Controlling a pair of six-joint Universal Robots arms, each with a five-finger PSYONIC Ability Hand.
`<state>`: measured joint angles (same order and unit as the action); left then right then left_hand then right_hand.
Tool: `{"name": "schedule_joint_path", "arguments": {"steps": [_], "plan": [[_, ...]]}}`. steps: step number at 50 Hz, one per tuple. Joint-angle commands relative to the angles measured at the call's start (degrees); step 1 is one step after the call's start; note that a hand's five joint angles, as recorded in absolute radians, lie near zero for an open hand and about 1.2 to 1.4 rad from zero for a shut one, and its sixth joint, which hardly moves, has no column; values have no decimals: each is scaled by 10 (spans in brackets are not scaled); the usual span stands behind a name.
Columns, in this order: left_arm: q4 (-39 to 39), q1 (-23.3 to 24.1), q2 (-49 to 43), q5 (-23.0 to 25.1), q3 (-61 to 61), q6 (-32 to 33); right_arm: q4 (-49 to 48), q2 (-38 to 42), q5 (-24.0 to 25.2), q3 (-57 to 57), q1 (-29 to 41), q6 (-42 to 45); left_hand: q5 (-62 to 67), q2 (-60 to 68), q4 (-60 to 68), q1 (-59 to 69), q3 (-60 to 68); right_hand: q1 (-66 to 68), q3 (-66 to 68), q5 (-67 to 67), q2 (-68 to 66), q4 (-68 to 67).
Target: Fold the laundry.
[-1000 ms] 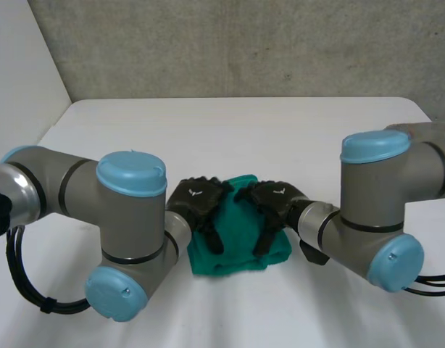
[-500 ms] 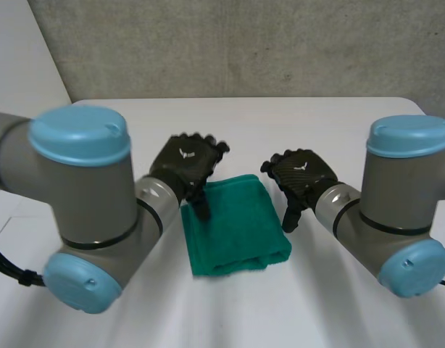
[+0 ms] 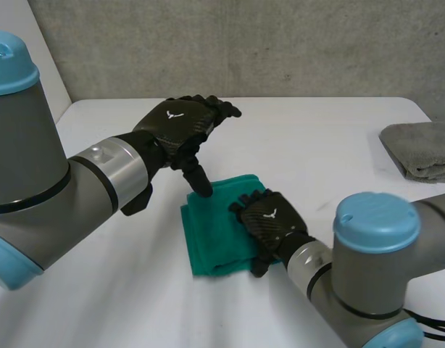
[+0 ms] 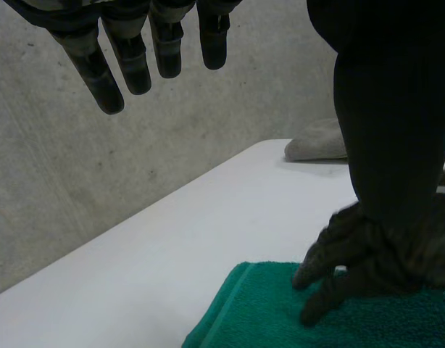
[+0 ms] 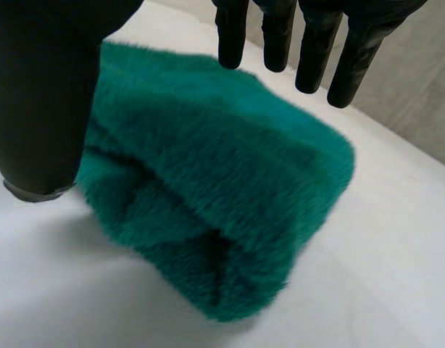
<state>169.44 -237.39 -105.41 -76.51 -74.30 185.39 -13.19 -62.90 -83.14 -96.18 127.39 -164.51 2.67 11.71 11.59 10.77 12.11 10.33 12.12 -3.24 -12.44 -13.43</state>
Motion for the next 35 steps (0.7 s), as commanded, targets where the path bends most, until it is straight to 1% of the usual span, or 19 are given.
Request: {"name": "schedule_joint_path", "arguments": {"steps": [1,5,7,9,14,22,24,25,28,29,30,35], "plan": [[-2,-4,-1,0,0,-2,-32,63,-5,22,7,6,-11,-2,0,8,-5,14,-4,15,7,17],[-2,-4,-1,0,-1,-2,-59,79,-11,32,7,10,-11,-2,0,8,-5,81,64,-52,-60,-51],[-1,-4,-1,0,-1,-2,-76,85,-11,38,7,16,-11,-2,0,8,-5,177,159,-148,-156,-146],[-1,-4,-1,0,-1,-3,-86,85,-11,42,6,19,-11,-2,0,8,-5,241,223,-212,-220,-210],[1,-4,-1,0,-2,-9,-91,90,-11,62,6,19,-11,-2,0,8,-5,304,286,-275,-283,-273],[1,-4,-1,0,-3,-19,-85,136,-11,118,6,34,-9,0,1,10,-4,371,353,-342,-350,-340],[1,-4,-1,0,-4,-20,-84,139,-15,125,6,43,-9,0,1,10,-4,433,415,-404,-412,-402],[1,-4,-1,0,-4,-21,-84,140,-20,129,6,52,-9,0,1,10,-4,506,489,-477,-485,-476],[1,-4,0,1,-5,-22,-83,139,-26,137,6,61,-11,-2,0,8,-5,613,595,-584,-592,-582],[1,-4,-1,1,-5,-23,-83,139,-29,143,6,66,-9,0,1,10,-4,673,655,-644,-652,-642],[1,-5,-1,1,-4,-23,-83,137,-29,144,5,67,-9,0,1,10,-4,696,679,-667,-675,-665],[1,-6,0,1,-4,-23,-76,131,-25,145,-18,78,-9,0,1,10,-4,697,679,-668,-676,-666]]}}
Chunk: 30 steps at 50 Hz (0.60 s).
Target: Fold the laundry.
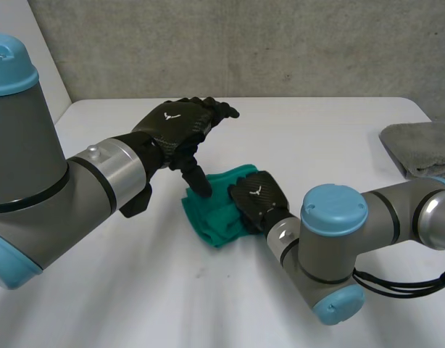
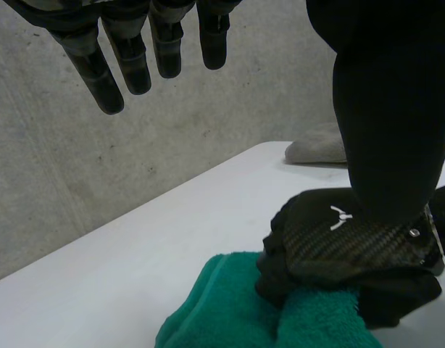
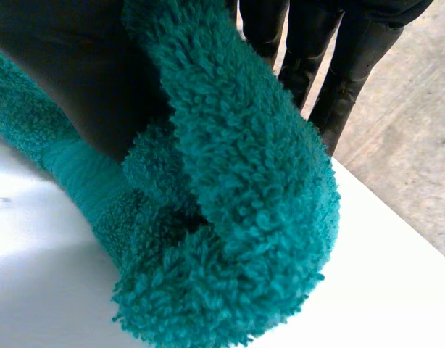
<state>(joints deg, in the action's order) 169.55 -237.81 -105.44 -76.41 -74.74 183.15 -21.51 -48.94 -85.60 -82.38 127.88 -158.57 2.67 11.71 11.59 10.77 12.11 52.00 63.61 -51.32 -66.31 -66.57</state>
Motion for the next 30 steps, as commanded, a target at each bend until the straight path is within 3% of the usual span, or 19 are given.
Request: {"name": "schedule_joint_path", "arguments": {"steps": [1,21,27,30], "plan": [[0,-2,0,0,0,-1,18,-12,2,6,-38,25,-9,0,1,10,-4,280,164,-187,-137,-134],[0,-4,-1,0,0,-5,75,-80,56,-23,-253,101,-9,0,1,10,-4,280,164,-187,-137,-134],[0,-4,-1,-1,0,-6,69,-50,137,13,-316,152,-9,0,1,10,-4,280,164,-187,-137,-134],[0,-4,-3,-1,0,-7,75,-13,152,69,-324,169,-9,0,1,10,-4,280,164,-187,-137,-134]]}}
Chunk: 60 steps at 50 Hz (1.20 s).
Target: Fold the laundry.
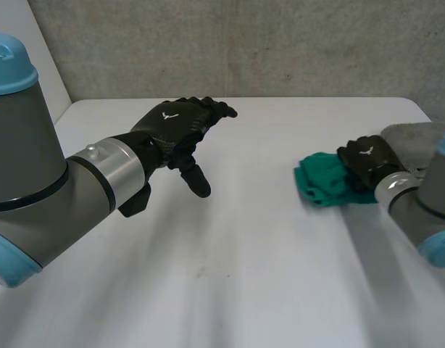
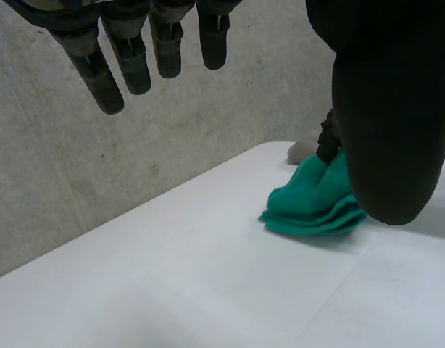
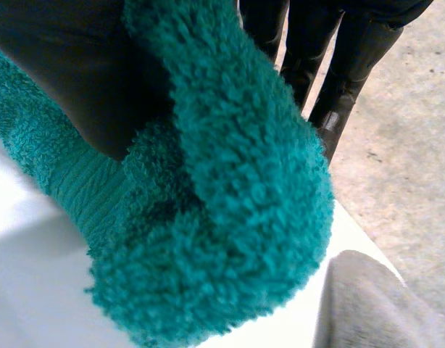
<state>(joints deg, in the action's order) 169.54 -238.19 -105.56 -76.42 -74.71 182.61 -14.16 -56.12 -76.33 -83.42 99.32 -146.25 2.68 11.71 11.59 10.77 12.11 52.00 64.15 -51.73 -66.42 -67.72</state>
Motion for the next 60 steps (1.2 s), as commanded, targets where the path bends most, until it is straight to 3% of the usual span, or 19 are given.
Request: {"name": "schedule_joint_path", "arguments": {"steps": [1,18,20,26,38,49,60], "plan": [[0,0,-2,0,0,-2,4,66,60,95,-40,46,-9,0,1,10,-4,280,159,-183,-136,-123],[1,-5,-8,0,-4,-9,66,172,93,318,-69,47,-9,0,1,10,-4,280,159,-183,-136,-123],[1,-6,-10,0,-5,-9,62,188,116,366,-75,45,-9,0,1,10,-4,280,159,-183,-136,-123],[1,-5,-14,0,-5,-9,65,226,123,501,-96,42,-9,0,1,10,-4,280,159,-183,-136,-123],[1,-6,-9,-1,-5,-10,61,315,168,741,-180,-92,-8,2,3,11,-2,280,159,-183,-136,-123],[1,-7,-14,-2,-6,-11,60,343,263,667,-233,-89,-8,2,3,11,-2,280,159,-183,-136,-123],[1,-7,-25,-3,-6,-11,62,313,329,518,-308,-8,-6,4,5,13,0,280,159,-183,-136,-123]]}}
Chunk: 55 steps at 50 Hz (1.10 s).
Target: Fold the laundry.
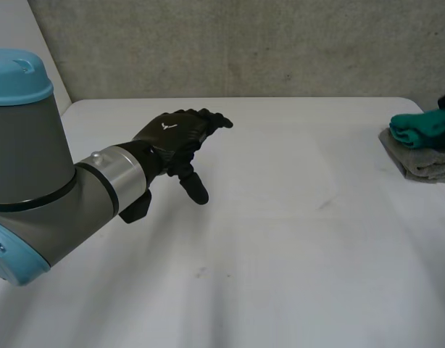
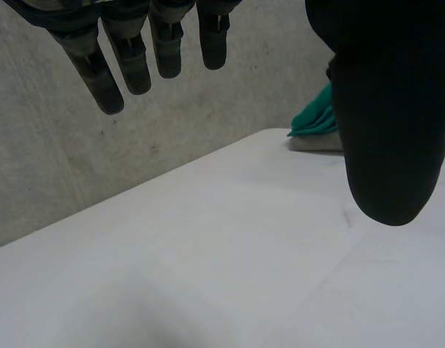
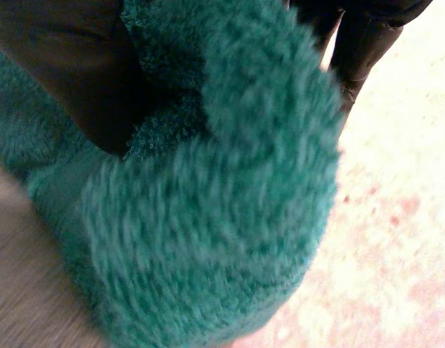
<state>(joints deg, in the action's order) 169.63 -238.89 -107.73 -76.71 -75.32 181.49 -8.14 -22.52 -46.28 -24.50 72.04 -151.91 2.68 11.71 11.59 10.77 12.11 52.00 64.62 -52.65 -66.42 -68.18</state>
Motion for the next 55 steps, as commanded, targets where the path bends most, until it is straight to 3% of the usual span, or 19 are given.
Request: {"name": "schedule_joint_path", "arguments": {"steps": [1,8,9,13,19,23,26,33,40,47,55], "plan": [[0,0,-3,0,0,0,3,-25,32,-76,-39,51,-6,4,5,13,0,280,154,-174,-136,-118],[0,1,2,0,0,0,20,-52,60,-100,-64,57,-8,2,3,11,-2,280,154,-174,-136,-118],[0,1,2,0,0,0,29,-62,65,-109,-66,57,-6,3,5,13,0,27,-99,79,117,134],[0,1,4,0,1,0,40,-84,60,-121,-67,65,-8,2,3,11,-2,-420,-546,526,564,582],[0,1,20,0,3,2,74,-159,45,-139,-64,72,-9,0,1,10,-4,-420,-546,526,564,582],[1,0,38,0,5,3,89,-212,-9,-140,-63,70,-11,-2,0,8,-5,-420,-546,526,564,582],[3,-4,56,-1,6,3,95,-261,-84,-151,-44,64,-13,-3,-2,6,-7,-420,-546,526,564,582],[22,-27,97,-20,3,1,118,-374,-227,-199,116,38,-16,-7,-5,3,-11,-420,-546,526,564,582],[76,-39,135,-123,-10,11,120,-486,-352,-347,250,-101,-21,-12,-10,-2,-16,-420,-546,526,564,582],[79,-61,135,-146,-26,35,73,-538,-399,-487,338,-188,-23,-13,-12,-4,-17,-420,-546,526,564,582],[80,-73,126,-149,-49,38,39,-558,-427,-532,373,-187,-25,-15,-14,-6,-19,-420,-546,526,564,582]]}}
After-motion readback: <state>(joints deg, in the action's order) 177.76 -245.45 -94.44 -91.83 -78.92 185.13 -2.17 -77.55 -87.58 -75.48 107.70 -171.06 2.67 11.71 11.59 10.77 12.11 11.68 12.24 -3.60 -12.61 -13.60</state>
